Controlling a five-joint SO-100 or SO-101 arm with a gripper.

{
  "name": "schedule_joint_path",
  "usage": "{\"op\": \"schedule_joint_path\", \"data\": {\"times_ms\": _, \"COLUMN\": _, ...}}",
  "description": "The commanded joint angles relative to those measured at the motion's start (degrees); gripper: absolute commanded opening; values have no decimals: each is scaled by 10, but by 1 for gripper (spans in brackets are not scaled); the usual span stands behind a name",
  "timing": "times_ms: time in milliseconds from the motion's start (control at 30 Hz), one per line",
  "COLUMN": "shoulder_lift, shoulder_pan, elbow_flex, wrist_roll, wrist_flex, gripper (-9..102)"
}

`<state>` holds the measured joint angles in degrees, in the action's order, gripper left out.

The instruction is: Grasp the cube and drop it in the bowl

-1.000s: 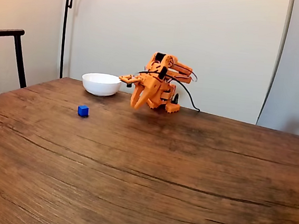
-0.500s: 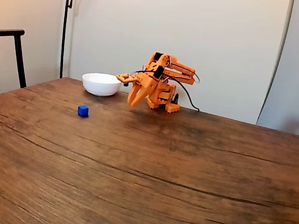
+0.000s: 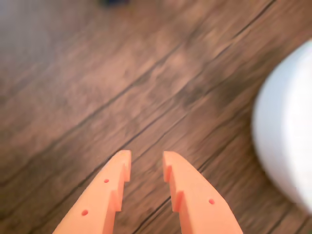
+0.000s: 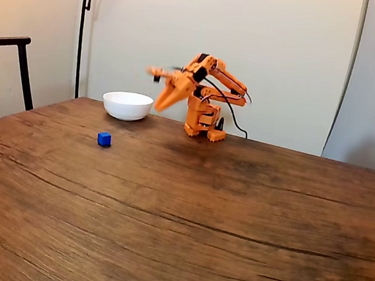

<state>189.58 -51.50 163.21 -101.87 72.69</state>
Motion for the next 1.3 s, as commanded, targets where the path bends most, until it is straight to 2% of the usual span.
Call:
{"op": "schedule_joint_path", "data": {"times_ms": 0, "shoulder_lift": -11, "shoulder_pan": -16, "elbow_flex": -55, "wrist_roll": -3, "wrist_flex": -15, "gripper": 7}}
{"op": "schedule_joint_path", "data": {"times_ms": 233, "shoulder_lift": -156, "shoulder_pan": -35, "elbow_flex": -166, "wrist_roll": -8, "wrist_flex": -33, "gripper": 7}}
{"op": "schedule_joint_path", "data": {"times_ms": 400, "shoulder_lift": -349, "shoulder_pan": -27, "elbow_flex": -279, "wrist_roll": -39, "wrist_flex": -86, "gripper": 7}}
{"op": "schedule_joint_path", "data": {"times_ms": 733, "shoulder_lift": -715, "shoulder_pan": 11, "elbow_flex": -563, "wrist_roll": -76, "wrist_flex": -79, "gripper": 7}}
{"op": "schedule_joint_path", "data": {"times_ms": 933, "shoulder_lift": -838, "shoulder_pan": 40, "elbow_flex": -673, "wrist_roll": -70, "wrist_flex": -79, "gripper": 7}}
{"op": "schedule_joint_path", "data": {"times_ms": 1133, "shoulder_lift": -916, "shoulder_pan": 57, "elbow_flex": -719, "wrist_roll": -76, "wrist_flex": -79, "gripper": 8}}
{"op": "schedule_joint_path", "data": {"times_ms": 1200, "shoulder_lift": -934, "shoulder_pan": 64, "elbow_flex": -724, "wrist_roll": -79, "wrist_flex": -81, "gripper": 12}}
{"op": "schedule_joint_path", "data": {"times_ms": 1267, "shoulder_lift": -947, "shoulder_pan": 73, "elbow_flex": -724, "wrist_roll": -95, "wrist_flex": -84, "gripper": 21}}
